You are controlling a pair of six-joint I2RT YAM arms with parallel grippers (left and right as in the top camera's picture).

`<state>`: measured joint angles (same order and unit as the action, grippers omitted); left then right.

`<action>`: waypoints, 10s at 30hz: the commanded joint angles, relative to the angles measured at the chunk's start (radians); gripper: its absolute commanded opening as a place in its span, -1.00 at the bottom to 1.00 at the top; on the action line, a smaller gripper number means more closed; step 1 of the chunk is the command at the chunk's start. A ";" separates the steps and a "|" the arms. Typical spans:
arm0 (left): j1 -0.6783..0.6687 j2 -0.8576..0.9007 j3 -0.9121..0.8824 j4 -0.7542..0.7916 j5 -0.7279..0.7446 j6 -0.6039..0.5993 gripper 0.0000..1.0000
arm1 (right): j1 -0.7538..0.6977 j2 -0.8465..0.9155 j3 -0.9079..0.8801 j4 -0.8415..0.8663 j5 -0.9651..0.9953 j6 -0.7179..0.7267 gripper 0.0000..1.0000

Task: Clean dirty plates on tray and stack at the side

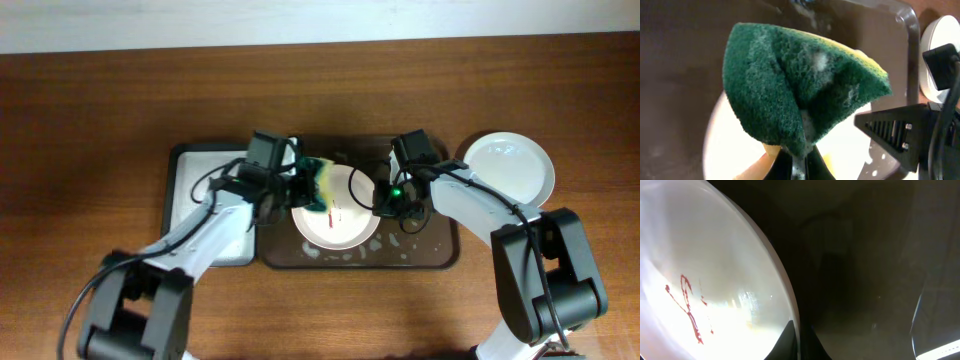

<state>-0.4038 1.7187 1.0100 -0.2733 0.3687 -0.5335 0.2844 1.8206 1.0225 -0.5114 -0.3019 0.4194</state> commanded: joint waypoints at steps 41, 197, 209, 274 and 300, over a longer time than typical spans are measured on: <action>-0.021 -0.177 0.068 -0.182 -0.356 0.074 -1.00 | 0.004 0.016 -0.014 -0.010 -0.001 0.008 -0.92; -0.044 0.207 0.089 -0.099 0.072 -0.057 -1.00 | 0.152 0.034 0.156 -0.210 0.362 -0.010 -0.92; -0.027 0.147 0.090 -0.267 -0.177 -0.041 -1.00 | 0.152 0.034 0.156 -0.212 0.362 -0.010 -0.92; 0.001 0.069 0.050 -0.109 -0.261 -0.041 -1.00 | 0.152 0.034 0.156 -0.226 0.362 -0.010 -0.92; 0.258 -0.115 0.028 -0.412 -0.366 0.290 -1.00 | 0.152 -0.021 0.203 -0.219 0.403 -0.058 -0.92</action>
<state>-0.1616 1.5665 1.0489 -0.6865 0.0322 -0.2932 0.4400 1.8496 1.1847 -0.7242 0.0364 0.3958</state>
